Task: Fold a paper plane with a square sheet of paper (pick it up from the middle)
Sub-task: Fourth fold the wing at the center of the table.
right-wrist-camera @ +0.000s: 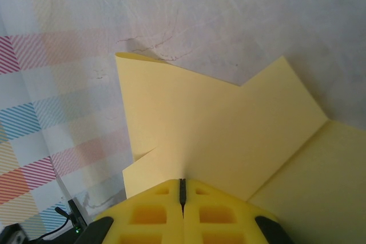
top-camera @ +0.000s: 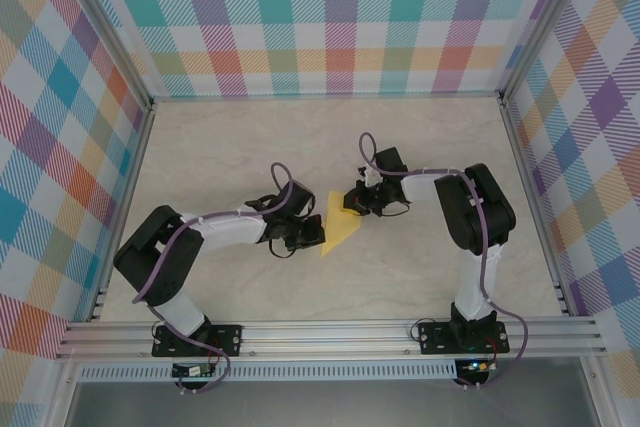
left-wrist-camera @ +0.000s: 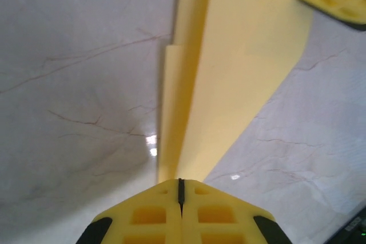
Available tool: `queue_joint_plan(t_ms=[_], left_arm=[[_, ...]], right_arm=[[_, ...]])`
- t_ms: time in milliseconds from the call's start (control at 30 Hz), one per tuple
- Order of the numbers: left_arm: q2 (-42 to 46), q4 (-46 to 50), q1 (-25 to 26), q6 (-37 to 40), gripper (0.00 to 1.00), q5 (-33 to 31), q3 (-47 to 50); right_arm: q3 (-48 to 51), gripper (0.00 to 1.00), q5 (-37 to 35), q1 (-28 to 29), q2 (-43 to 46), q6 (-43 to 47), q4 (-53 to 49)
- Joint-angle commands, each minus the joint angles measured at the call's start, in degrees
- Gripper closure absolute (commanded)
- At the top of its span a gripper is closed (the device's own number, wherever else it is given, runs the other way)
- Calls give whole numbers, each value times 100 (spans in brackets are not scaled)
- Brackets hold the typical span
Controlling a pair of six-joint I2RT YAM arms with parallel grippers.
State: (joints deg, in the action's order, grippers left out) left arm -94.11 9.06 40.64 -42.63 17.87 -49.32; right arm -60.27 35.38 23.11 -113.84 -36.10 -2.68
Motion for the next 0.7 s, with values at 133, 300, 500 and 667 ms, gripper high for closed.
queue_joint_plan(t_ms=[133, 300, 500, 667], left_arm=[[-218, -563, -100, -479, 94, 401, -649], [-890, -1280, -101, -945, 91, 578, -870], [-1462, -1750, -98, -1277, 89, 525, -948], [-1639, -1411, -92, -1270, 89, 279, -773]], right_arm=[[112, 96, -638, 5, -302, 130, -375], [121, 96, -643, 3, -367, 77, -338], [147, 96, -650, 6, -383, 87, -351], [165, 96, -678, 5, -399, 93, -360]])
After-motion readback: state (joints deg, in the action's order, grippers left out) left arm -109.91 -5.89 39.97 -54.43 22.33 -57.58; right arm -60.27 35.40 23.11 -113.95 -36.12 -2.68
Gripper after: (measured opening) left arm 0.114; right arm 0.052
